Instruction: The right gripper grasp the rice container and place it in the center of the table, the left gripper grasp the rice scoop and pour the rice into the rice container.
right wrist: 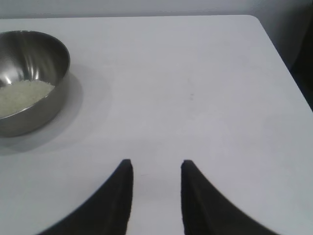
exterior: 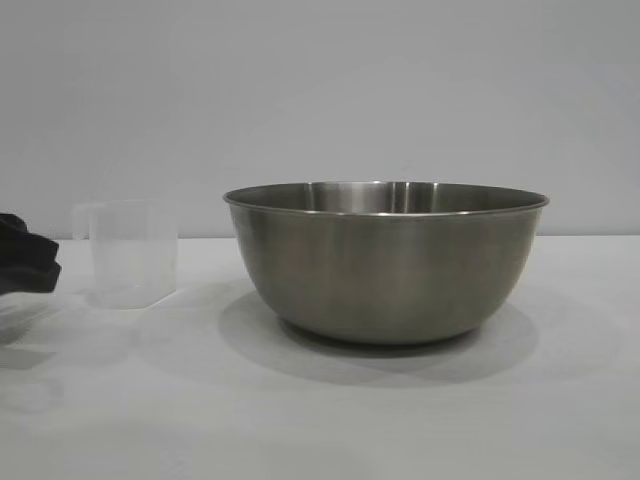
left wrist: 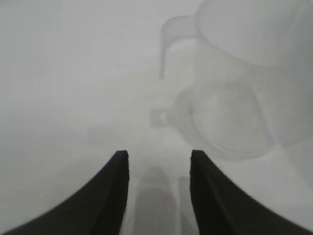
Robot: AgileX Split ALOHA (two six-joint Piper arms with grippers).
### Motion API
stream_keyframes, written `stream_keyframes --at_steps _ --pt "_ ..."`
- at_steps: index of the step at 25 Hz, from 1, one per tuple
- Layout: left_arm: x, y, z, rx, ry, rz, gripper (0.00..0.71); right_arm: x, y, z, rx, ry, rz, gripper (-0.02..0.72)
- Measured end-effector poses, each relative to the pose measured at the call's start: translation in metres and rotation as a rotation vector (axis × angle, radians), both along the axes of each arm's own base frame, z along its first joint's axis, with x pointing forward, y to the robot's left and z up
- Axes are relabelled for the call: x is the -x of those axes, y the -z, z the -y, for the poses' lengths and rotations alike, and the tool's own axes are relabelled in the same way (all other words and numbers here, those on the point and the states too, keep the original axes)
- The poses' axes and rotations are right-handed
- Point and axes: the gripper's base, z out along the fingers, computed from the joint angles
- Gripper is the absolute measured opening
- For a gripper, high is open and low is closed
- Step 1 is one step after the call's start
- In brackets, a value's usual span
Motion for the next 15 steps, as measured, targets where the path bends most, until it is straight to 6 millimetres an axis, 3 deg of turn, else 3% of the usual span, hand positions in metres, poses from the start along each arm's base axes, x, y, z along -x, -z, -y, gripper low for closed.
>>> stream_keyframes --at_steps 9,15 --pt "-0.007 -0.014 -0.064 0.048 -0.211 0.049 0.255 0.000 0.000 0.000 0.000 0.000 0.000 0.232" --pt "-0.006 -0.021 -0.088 0.042 -0.260 0.076 0.255 0.000 0.000 0.000 0.000 0.000 0.000 0.232"
